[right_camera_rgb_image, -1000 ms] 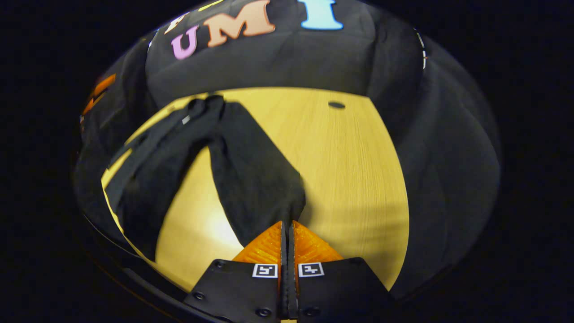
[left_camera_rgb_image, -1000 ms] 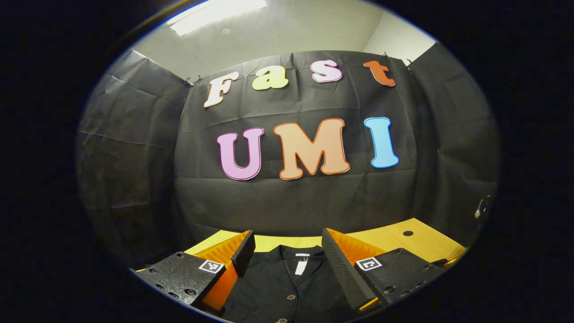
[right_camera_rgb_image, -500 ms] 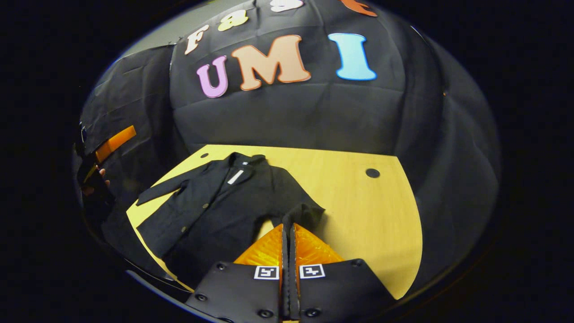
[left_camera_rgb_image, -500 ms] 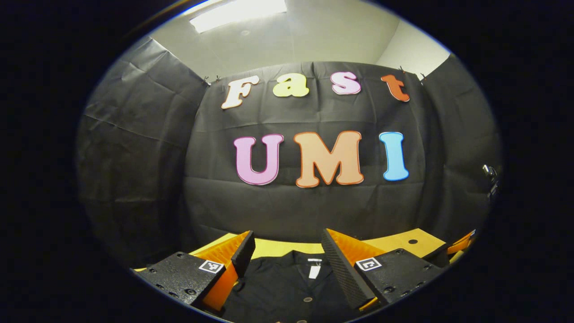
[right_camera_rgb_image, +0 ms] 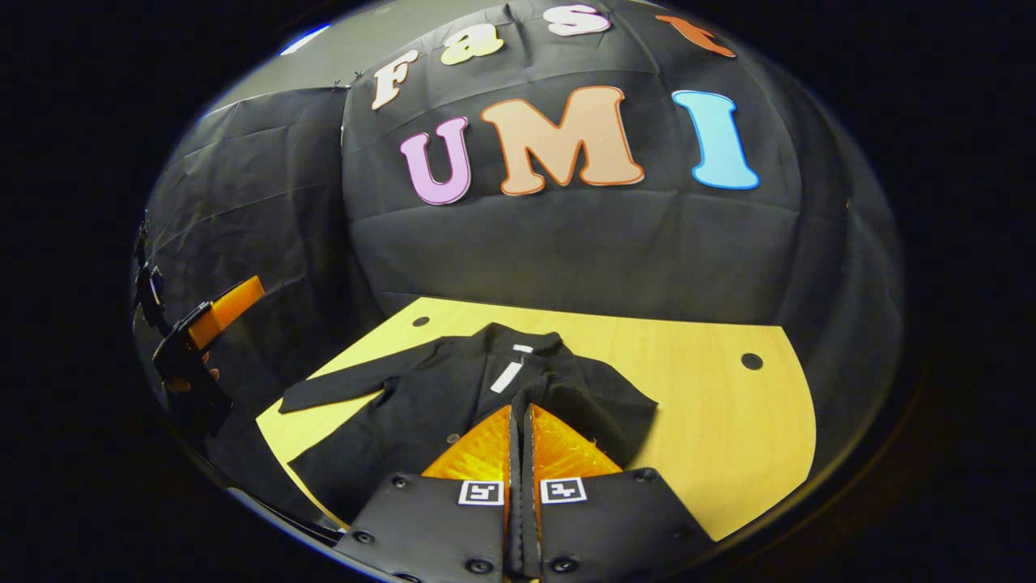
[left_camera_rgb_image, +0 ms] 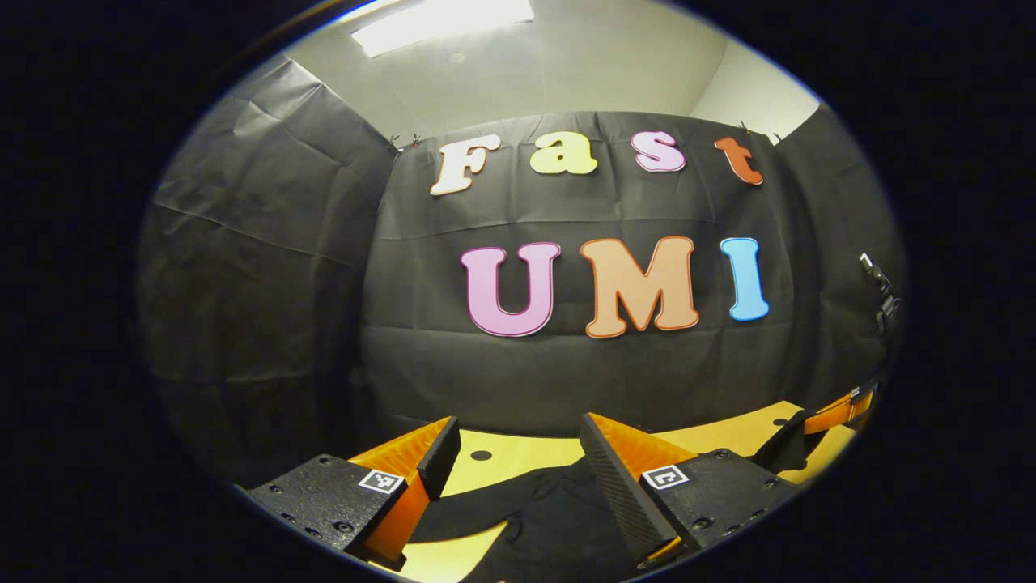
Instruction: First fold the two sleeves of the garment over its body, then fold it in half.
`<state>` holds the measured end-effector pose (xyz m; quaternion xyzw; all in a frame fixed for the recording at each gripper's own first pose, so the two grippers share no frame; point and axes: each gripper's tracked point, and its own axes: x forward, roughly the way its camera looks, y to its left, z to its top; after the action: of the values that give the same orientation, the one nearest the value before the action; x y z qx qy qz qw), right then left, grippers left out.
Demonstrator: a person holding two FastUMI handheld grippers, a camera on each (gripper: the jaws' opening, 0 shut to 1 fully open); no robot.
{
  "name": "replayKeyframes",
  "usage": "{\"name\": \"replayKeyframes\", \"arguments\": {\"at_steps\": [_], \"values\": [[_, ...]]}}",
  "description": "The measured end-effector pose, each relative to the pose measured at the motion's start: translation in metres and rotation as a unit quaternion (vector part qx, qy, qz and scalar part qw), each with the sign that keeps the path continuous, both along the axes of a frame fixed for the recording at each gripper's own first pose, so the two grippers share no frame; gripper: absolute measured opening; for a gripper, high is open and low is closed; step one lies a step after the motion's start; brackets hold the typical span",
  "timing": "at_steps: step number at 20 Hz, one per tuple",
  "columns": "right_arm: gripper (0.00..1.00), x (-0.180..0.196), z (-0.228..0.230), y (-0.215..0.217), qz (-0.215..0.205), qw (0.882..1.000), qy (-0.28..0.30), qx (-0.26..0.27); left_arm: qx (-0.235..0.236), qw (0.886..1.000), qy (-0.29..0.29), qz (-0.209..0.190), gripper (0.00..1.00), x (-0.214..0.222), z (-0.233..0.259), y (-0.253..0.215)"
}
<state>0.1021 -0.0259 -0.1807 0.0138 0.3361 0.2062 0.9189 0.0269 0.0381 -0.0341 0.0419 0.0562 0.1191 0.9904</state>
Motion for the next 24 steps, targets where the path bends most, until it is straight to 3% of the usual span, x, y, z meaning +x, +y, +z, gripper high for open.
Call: {"name": "replayKeyframes", "arguments": {"at_steps": [4, 5, 9, 11, 21, 24], "values": [[0.00, 0.014, 0.006, 0.047, 0.003, 1.000, -0.001, 0.013, -0.001, 1.000, 0.000, 0.008, 0.95, -0.003, -0.004, 0.044], [0.00, 0.017, 0.006, 0.059, 0.005, 1.000, -0.003, 0.013, -0.001, 1.000, 0.002, 0.010, 0.91, -0.001, -0.006, 0.054], [0.02, 0.029, 0.006, 0.107, 0.026, 1.000, -0.012, -0.005, -0.007, 1.000, 0.001, 0.008, 0.91, 0.001, -0.011, 0.089], [0.02, 0.036, 0.003, 0.135, 0.040, 0.999, -0.014, -0.010, -0.009, 1.000, 0.003, 0.009, 0.95, 0.004, -0.015, 0.105], [0.02, 0.065, -0.050, 0.239, 0.075, 0.997, 0.027, -0.023, -0.023, 0.999, 0.025, 0.025, 0.96, -0.008, -0.038, 0.170], [0.02, 0.077, -0.070, 0.260, 0.084, 0.995, 0.041, -0.039, -0.024, 0.999, 0.034, 0.034, 0.91, -0.014, -0.045, 0.188]]}}
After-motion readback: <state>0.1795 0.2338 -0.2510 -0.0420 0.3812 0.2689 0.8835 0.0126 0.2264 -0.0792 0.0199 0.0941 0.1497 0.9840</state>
